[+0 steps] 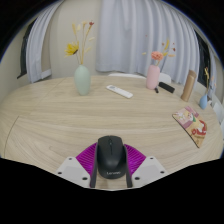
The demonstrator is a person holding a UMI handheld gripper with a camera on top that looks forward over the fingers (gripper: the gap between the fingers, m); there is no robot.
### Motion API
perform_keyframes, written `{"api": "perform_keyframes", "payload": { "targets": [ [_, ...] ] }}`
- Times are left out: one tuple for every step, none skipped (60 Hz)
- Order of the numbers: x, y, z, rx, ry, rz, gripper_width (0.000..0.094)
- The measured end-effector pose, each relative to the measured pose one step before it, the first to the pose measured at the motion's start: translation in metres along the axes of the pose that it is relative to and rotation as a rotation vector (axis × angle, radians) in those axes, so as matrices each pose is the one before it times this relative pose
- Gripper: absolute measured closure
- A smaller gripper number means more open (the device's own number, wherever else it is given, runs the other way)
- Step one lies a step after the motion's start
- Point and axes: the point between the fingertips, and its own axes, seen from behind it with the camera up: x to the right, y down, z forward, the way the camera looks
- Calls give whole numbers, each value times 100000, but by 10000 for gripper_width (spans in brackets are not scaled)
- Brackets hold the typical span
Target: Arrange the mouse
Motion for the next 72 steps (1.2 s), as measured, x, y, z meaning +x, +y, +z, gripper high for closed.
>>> {"api": "perform_keyframes", "payload": {
  "targets": [
    [0,32,-37,-490,-219,637,538],
    [76,15,-66,-412,-65,312,545],
    [206,-33,-68,-324,434,179,545],
    [346,8,-87,-191,928,170,545],
    [403,-58,-140,-409,949,127,547],
    [365,-68,-174,-132,847,329,548],
    [274,-162,-187,-128,397,541,549],
    [232,-202,-204,34,-90,750,551],
    [218,-268,-238,55,-230,909,560],
    [283,-338,-268,107,-29,1041,561],
    [367,-416,-289,187,205,911,561],
    [449,-443,-294,33,359,544,562],
    [489,-502,-297,185,445,378,561],
    [521,-639,-234,392,462,367,560],
    [488,-688,-311,580,197,322,560],
    [489,-705,-303,766,146,371,560],
    [558,-783,-273,825,40,540,560],
    [614,-825,-252,887,73,657,560],
    [680,-849,-225,830,219,485,559],
    [738,-851,-233,759,398,226,560],
    [820,-891,-191,891,420,15,560],
    [873,-961,-172,1191,485,284,561],
    [885,-1001,-134,1415,559,482,561],
    [998,-975,-92,1266,701,393,560],
    [1047,-883,-24,973,729,-31,559],
    [1066,-845,46,809,637,-322,560],
    [940,-825,197,768,572,-125,560],
    [1023,-803,109,867,398,107,561],
    [1101,-779,193,1071,535,439,560],
    [1213,-742,262,1103,800,360,560],
    [1255,-587,303,875,1081,-82,560],
    [1278,-476,400,586,1145,-615,560],
    [1338,-429,451,516,1018,-871,560],
    [1274,-338,473,486,1009,-475,561],
    [1102,-308,492,205,860,67,561],
    [1146,-102,581,-12,734,287,562],
    [1078,-17,578,-285,511,436,563],
    [1044,86,584,-565,268,588,562],
    [955,140,588,-676,93,615,562],
    [959,115,586,-590,200,671,560],
    [995,124,579,-427,365,778,561],
    [961,128,551,-291,429,468,561],
    [1001,330,546,286,572,-451,561],
    [868,191,636,-329,467,-762,561],
    [818,267,693,-300,605,-1042,561],
    [712,346,604,-420,343,-1102,561],
    [622,399,636,-539,146,-675,562],
    [543,414,617,-584,43,-317,562],
    [430,493,596,-616,-149,-74,562],
    [312,504,592,-721,-415,59,562],
    [193,567,603,-904,-732,134,563],
    [172,713,478,-652,-900,158,561],
    [123,587,547,-1264,-897,296,561],
    [216,708,521,-1111,-676,151,561],
    [114,562,449,-1136,-554,220,560],
    [86,568,444,-1022,-475,115,561],
    [134,530,410,-906,-388,136,561],
    [122,473,386,-753,-303,105,560],
    [126,423,347,-604,-243,41,560],
    [-24,427,298,-445,-447,-40,562],
    [69,443,321,-562,-496,-321,560],
    [62,356,244,-646,-409,-218,560],
    [43,331,226,-578,-310,-48,559],
    [40,331,191,-541,-192,185,552],
    [37,269,163,-460,-178,313,548],
    [2,252,141,-336,-249,359,535],
    [-31,222,135,-352,-412,539,520],
    [-17,199,133,-369,-518,437,516],
    [-24,295,129,-538,-465,373,498],
    [-23,190,114,-369,-407,301,483],
    [-24,-178,-38,703,-318,39,465],
    [19,-158,0,763,-134,-170,440]
  ]
}}
